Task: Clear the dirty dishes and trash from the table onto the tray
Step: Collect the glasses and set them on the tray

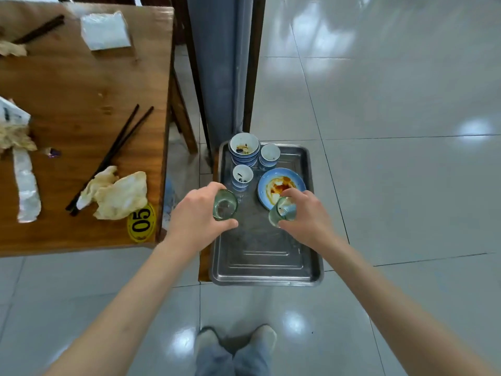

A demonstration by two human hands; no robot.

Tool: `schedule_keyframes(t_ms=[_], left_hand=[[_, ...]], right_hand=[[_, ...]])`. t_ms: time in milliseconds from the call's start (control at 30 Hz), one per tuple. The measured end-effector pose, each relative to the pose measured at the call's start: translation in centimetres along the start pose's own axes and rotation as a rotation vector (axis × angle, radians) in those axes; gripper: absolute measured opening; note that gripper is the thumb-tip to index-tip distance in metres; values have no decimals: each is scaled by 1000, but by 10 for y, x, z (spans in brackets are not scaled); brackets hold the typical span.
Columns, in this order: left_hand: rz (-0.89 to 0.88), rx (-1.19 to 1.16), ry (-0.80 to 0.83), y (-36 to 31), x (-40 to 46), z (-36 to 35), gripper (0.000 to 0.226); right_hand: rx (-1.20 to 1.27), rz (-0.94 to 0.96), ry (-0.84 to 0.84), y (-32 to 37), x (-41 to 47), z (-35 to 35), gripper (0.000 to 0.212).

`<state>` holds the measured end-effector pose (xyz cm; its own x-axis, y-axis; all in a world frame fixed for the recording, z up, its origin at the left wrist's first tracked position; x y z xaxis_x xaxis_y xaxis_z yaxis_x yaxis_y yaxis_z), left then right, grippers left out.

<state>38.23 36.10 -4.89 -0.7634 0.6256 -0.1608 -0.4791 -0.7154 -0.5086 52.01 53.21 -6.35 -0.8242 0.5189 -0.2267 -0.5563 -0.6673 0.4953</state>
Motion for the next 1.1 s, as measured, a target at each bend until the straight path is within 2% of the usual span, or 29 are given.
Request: schedule_keyframes(t_ms=[200,367,833,933,1100], left_hand=[[14,52,69,23,28,-57,67],[118,40,69,47,55,-107,65],[417,99,-74,67,66,-209,70],[453,102,-97,69,78,-219,70],[471,109,-118,73,101,-218,70]], right_hand=[[2,-24,-34,-33,10,-41,56],[22,9,-4,-47,41,-79,61],[-116,296,188,-73,143,-135,61],[-134,365,199,-74,155,-143,57],[-141,368,177,-74,170,-151,56]])
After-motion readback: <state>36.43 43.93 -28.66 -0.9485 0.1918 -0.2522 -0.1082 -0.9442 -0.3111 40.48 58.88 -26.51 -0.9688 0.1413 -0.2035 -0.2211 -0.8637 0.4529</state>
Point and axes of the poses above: each hand's wrist, its own x-axis towards the middle knuckle, its own z-axis out of the back of the hand, y = z × x, the point moved 2 cm from there along x, towards the middle knuckle, and after that the axes turned 9 degrees about z, right-handed, at the moved point
